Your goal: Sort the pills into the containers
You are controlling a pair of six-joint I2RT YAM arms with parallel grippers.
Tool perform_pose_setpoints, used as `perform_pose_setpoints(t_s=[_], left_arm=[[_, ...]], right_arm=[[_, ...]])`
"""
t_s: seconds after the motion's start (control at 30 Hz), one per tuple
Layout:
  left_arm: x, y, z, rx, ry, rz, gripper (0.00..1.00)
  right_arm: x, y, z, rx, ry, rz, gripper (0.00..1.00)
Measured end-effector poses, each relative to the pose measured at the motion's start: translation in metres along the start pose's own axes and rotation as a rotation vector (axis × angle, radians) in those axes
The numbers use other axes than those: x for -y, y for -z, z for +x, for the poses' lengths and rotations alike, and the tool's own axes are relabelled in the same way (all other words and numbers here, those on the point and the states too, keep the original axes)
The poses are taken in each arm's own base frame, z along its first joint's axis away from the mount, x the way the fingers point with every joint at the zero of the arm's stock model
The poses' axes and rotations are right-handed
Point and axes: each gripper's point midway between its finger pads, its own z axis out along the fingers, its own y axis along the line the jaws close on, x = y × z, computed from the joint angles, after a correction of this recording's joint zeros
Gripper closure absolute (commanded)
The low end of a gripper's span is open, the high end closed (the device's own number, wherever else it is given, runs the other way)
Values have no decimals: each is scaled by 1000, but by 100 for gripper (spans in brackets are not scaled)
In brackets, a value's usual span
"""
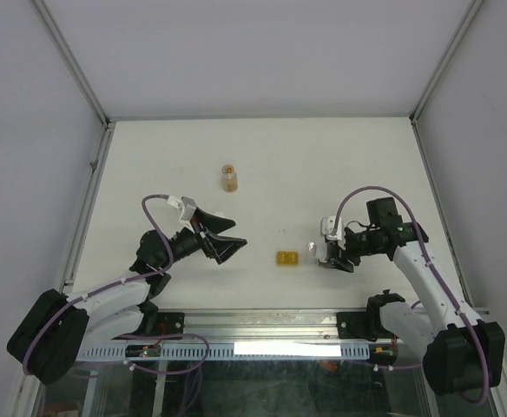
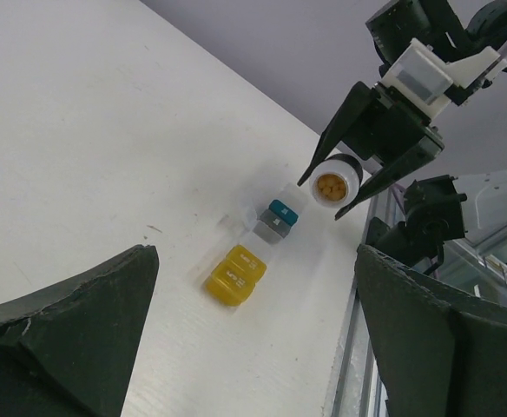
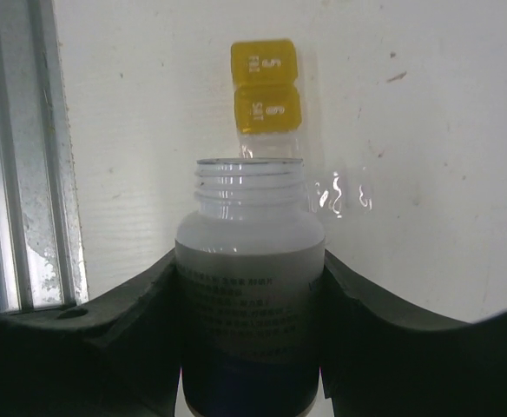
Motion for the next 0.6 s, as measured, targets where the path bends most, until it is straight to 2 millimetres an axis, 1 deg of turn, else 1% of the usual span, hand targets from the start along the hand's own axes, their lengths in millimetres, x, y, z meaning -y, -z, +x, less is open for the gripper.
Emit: perform_pose_setpoints(t_s=[0.07,0.2,0.5,0.6], left_arm=[[-1,0,1,-2,-3,-2,1],[-4,-1,3,-5,-10,-4,1],[-6,2,8,-12,-19,-12,1],[-6,2,6,-4,-30,-13,1]], right_arm=[[-2,-2,14,-54,-4,-3,100],[-3,-5,32,-127,-14,-13,100],[-1,-7,52,-254,6,-23,100],[0,-9,56,-284,5,-28,100]])
